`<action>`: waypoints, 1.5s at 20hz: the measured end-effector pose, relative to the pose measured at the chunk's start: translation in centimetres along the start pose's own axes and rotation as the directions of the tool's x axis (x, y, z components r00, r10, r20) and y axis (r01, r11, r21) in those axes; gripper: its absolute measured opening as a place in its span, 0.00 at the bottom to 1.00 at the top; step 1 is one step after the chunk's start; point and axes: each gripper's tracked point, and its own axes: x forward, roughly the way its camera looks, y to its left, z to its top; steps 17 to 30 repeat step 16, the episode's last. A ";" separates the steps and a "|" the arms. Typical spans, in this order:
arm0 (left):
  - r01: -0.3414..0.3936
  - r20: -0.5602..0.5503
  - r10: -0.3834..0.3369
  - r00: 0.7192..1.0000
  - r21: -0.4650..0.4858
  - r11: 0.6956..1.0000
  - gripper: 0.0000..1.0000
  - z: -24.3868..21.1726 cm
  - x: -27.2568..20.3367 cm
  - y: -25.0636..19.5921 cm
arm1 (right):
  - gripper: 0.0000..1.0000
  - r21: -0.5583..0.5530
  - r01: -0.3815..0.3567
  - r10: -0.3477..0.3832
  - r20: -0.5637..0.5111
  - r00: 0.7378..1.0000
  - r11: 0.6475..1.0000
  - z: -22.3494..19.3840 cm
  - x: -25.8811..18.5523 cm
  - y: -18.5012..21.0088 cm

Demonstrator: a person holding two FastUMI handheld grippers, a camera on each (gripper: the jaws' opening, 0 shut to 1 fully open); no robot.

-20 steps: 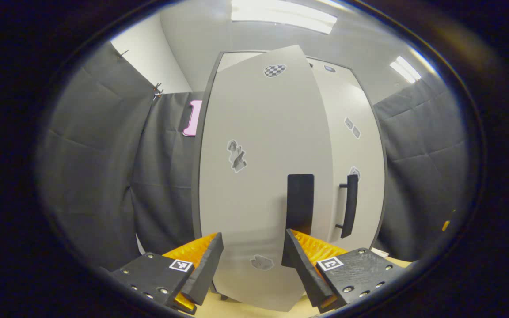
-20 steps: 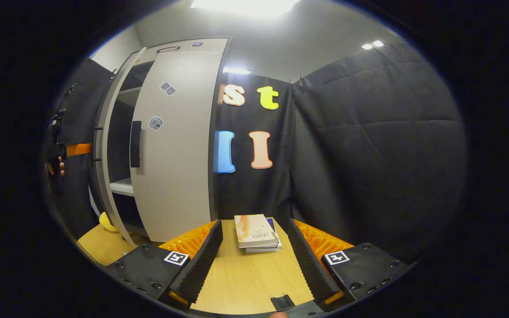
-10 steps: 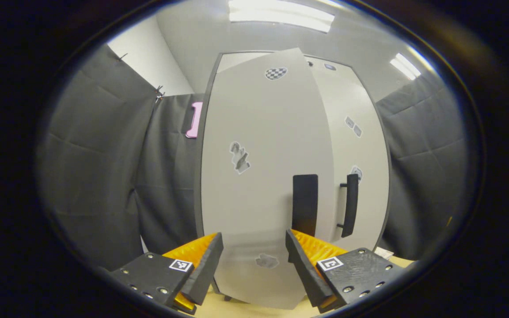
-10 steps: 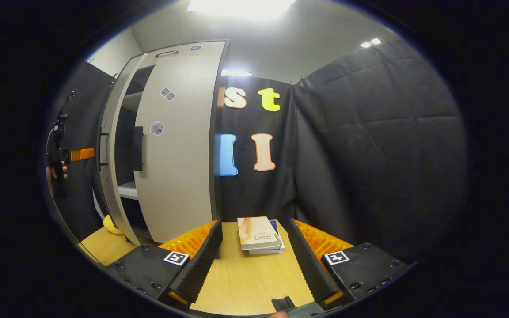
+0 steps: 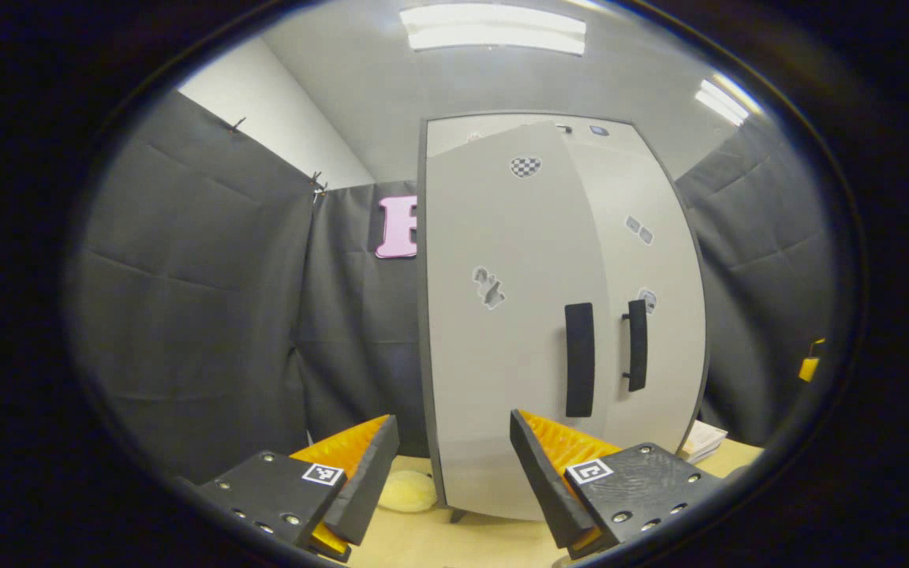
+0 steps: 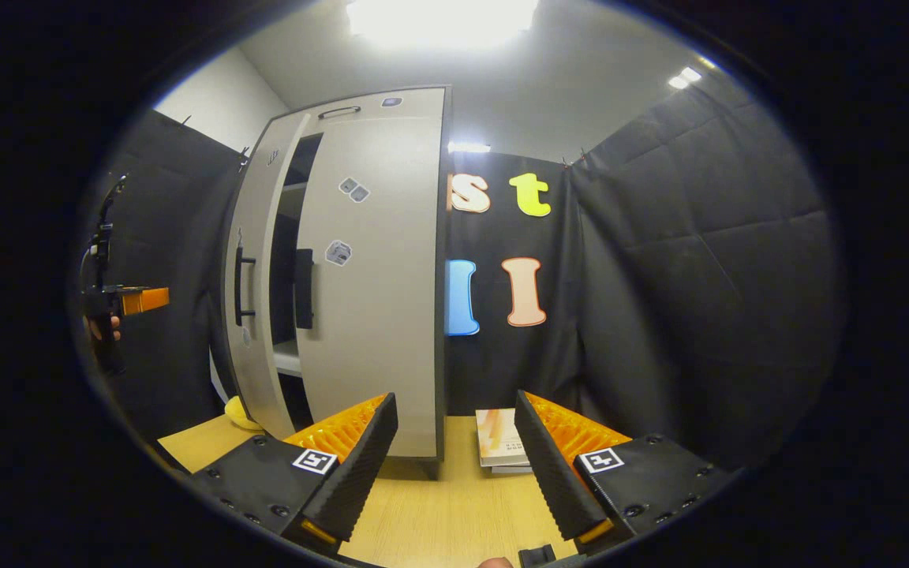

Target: Grasp the bottle in the cabinet with the left hand and place it on the coaster, then close the right door with the right hand and the left door with the left hand.

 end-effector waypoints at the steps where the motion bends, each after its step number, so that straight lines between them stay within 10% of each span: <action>1: -0.006 0.000 0.006 1.000 0.004 1.000 0.86 -0.1 -0.9 0.7 | 0.95 0.006 -0.011 0.011 0.003 1.000 1.000 0.2 -0.3 0.6; 30: 0.012 -0.026 -0.012 1.000 0.020 1.000 0.87 -2.0 -10.4 7.3 | 0.95 0.003 -0.001 0.000 0.056 0.998 1.000 3.1 -6.5 6.6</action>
